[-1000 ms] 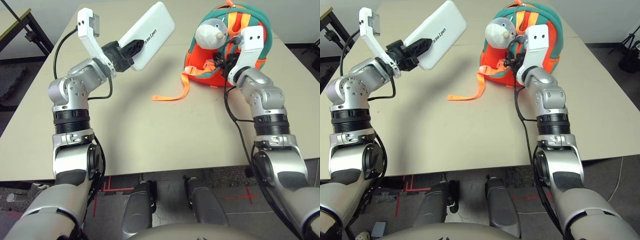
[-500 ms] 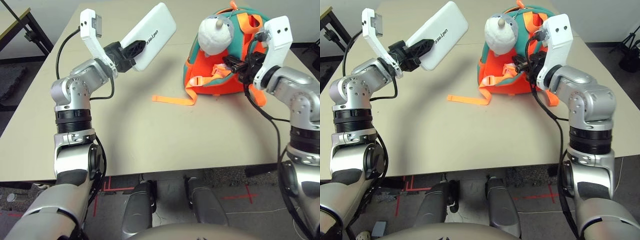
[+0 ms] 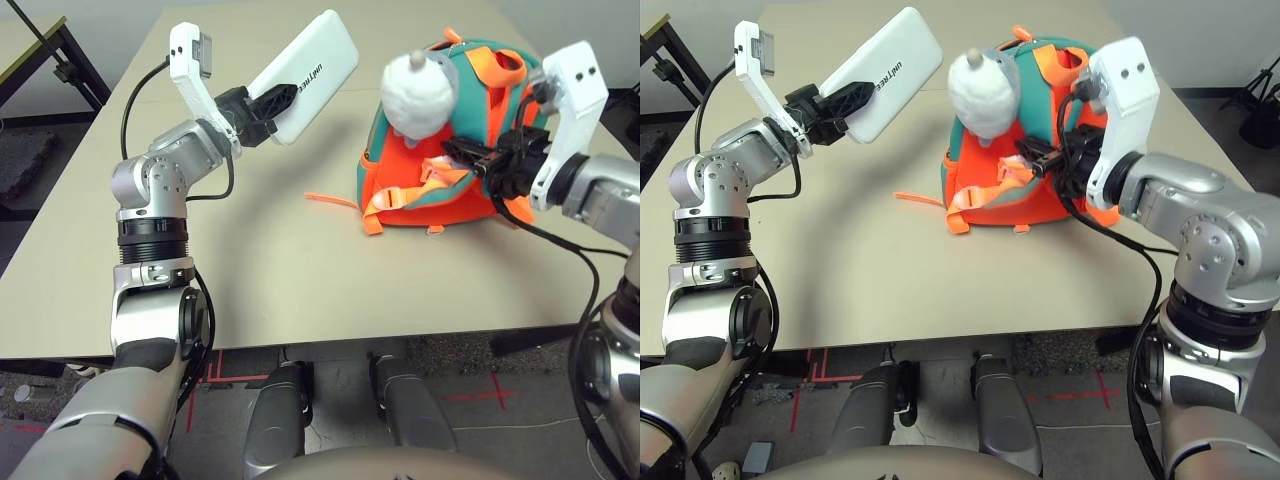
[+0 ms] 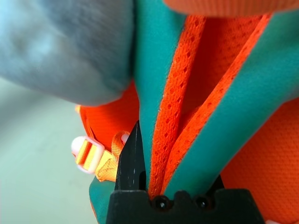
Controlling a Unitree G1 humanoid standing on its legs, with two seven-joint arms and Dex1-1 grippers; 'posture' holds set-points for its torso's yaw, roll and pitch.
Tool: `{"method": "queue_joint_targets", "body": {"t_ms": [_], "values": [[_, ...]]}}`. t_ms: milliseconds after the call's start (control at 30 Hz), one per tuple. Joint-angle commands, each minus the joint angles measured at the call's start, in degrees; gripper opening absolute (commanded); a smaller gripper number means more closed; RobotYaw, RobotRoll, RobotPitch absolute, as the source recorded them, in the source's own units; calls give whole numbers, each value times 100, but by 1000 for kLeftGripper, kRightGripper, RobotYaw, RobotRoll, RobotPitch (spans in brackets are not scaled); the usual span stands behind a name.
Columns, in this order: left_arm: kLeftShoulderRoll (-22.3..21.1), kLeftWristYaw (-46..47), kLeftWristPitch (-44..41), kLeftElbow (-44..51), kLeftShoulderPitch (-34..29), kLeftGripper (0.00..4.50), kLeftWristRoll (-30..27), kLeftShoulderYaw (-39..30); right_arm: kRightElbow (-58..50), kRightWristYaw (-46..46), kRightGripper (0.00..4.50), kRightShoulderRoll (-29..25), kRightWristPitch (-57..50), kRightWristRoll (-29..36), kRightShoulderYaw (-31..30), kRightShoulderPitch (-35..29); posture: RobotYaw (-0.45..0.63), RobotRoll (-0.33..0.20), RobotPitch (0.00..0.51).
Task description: Put the pencil case into the backpack and zip it.
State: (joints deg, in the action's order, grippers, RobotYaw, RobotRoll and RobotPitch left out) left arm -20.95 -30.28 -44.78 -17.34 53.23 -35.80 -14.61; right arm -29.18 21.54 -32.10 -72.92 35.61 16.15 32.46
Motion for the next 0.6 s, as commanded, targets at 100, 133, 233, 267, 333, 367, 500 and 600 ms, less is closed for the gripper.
{"method": "queue_joint_targets", "body": {"t_ms": [100,133,233,267,333,367,500,600], "values": [[-490,-803,-197,-210,417,1206,-170,28,165,63,405,-136,610,-252,-234,-384,-211,0,132],[-606,-994,-236,-296,492,1206,-171,59,216,87,405,-160,690,-277,-268,-419,-208,0,132],[-957,-1581,-304,-594,744,1206,-155,131,393,153,405,-218,907,-354,-358,-461,-205,0,130],[-1059,-1755,-297,-696,829,1206,-131,152,448,169,405,-231,970,-379,-385,-460,-204,0,129],[-1242,-2088,-317,-914,1021,1206,-101,198,561,198,404,-249,1088,-432,-443,-444,-204,0,129],[-1306,-2236,-334,-984,1089,1206,-93,230,608,210,404,-256,1143,-456,-473,-435,-204,0,129],[-1491,-2768,-351,-1168,1252,1206,-4,444,755,249,404,-267,1308,-529,-570,-390,-204,0,129],[-1597,-3161,-392,-1242,1326,1206,72,649,838,262,404,-245,1403,-566,-646,-368,-203,0,132]]}}
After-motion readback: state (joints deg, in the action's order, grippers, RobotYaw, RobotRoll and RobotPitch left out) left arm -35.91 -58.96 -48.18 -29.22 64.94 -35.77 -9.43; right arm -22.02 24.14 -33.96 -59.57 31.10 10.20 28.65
